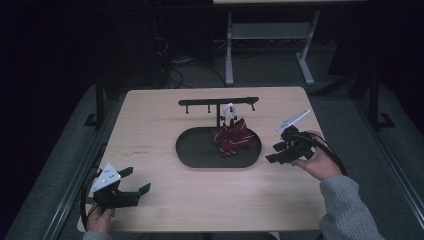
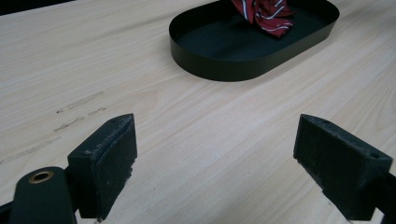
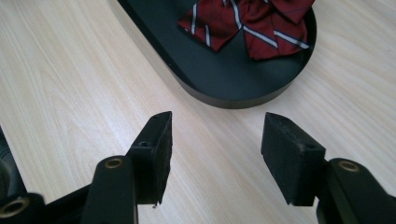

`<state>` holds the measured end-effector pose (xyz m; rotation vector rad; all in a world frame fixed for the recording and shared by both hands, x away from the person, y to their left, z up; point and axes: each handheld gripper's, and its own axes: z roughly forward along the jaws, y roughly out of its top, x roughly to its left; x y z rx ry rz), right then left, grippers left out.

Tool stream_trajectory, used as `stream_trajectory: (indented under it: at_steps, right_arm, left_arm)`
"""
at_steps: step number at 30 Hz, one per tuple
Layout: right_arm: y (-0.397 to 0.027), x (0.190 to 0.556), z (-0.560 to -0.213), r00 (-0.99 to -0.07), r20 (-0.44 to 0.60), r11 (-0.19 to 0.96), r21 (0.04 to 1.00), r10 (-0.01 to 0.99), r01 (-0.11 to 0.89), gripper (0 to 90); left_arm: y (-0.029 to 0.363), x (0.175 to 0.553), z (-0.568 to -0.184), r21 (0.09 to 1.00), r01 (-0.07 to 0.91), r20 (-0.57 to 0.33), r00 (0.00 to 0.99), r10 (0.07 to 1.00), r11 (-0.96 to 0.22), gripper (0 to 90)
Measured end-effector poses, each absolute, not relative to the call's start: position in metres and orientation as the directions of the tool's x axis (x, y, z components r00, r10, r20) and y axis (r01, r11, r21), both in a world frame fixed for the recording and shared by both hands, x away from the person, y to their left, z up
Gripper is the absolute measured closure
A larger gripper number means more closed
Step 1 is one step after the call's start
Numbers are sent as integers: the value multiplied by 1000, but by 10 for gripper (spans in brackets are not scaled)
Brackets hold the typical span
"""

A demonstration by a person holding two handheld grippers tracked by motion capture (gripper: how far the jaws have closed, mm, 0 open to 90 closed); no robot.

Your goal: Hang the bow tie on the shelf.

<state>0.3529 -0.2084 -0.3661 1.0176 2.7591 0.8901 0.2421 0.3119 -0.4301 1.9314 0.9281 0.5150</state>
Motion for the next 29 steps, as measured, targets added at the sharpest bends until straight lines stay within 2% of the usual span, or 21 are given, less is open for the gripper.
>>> stream_trajectory:
  at_steps: [29]
  right_arm:
    - [-225,312,-401,-749,174,553,572,640,606,421]
  left_arm:
    - [309,242,-431,857,401,-6,635,772,-323,131]
